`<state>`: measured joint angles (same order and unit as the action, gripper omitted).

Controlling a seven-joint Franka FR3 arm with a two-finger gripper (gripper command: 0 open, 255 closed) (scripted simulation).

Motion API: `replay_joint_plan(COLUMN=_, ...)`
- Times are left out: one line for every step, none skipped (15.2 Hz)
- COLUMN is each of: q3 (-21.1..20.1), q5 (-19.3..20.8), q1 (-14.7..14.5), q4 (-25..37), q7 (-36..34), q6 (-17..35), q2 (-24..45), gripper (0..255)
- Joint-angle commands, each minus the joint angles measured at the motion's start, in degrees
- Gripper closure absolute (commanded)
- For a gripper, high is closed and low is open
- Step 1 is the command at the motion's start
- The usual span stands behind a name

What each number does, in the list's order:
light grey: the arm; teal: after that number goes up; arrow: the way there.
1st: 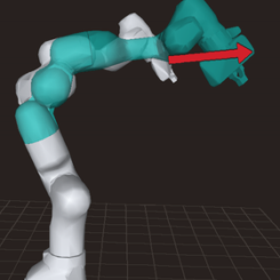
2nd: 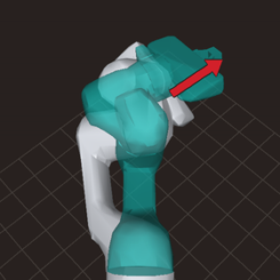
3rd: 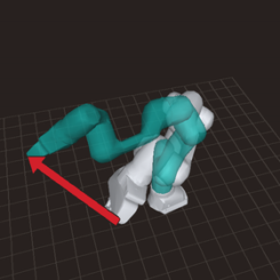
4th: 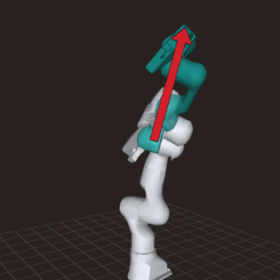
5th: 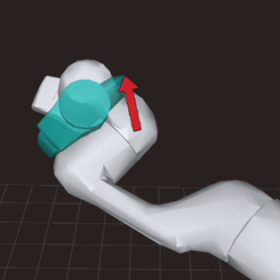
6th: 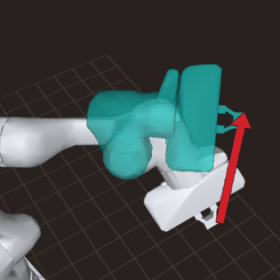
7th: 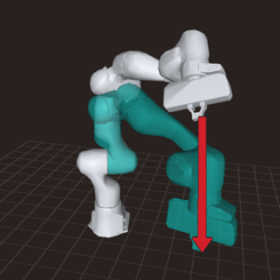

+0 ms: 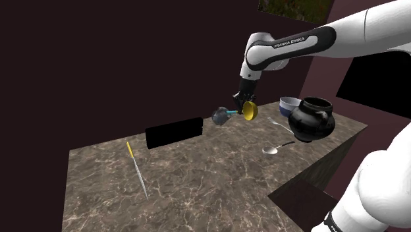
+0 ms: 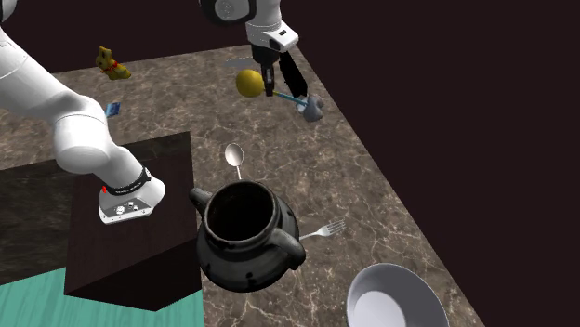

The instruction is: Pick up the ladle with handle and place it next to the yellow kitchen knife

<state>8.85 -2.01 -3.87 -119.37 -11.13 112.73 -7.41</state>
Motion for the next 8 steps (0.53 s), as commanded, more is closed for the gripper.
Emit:
replay_joint_plan(q3=-1.5, q5=0.1, q1=-1.1, q4=-1.3, q7=-2.8, q6=-0.1, q2=-1.6, gripper=255)
replay_joint_plan(q3=-2.3, q5=0.0, q1=-1.7, q4=-1.9, q7=-4.2, q6=0.0, q2=-2.2, gripper=255)
replay_joint_plan(q3=-3.2, q5=0.0, q1=-2.3, q4=-2.5, q7=-5.6, q6=0.1, q2=-2.7, gripper=255)
replay_joint_plan(q3=-4.0, q5=-0.1, q1=-2.9, q4=-2.9, q7=-7.0, q6=0.2, q2=-3.1, gripper=255)
replay_joint_plan(q3=-4.9, q5=-0.2, q1=-3.5, q4=-3.4, q7=-8.4, q6=0.3, q2=-3.5, gripper=255)
replay_joint_plan(q3=-5.7, q5=-0.4, q1=-4.1, q4=-3.7, q7=-9.8, q6=0.4, q2=-3.8, gripper=255)
replay_joint_plan(q3=-6.6, q5=-0.5, q1=-4.7, q4=-4.0, q7=-11.2, q6=0.5, q2=-4.1, gripper=255)
replay_joint_plan(q3=-7.4, q5=-0.7, q1=-5.3, q4=-4.2, q7=-12.6, q6=0.6, q2=-4.3, gripper=255)
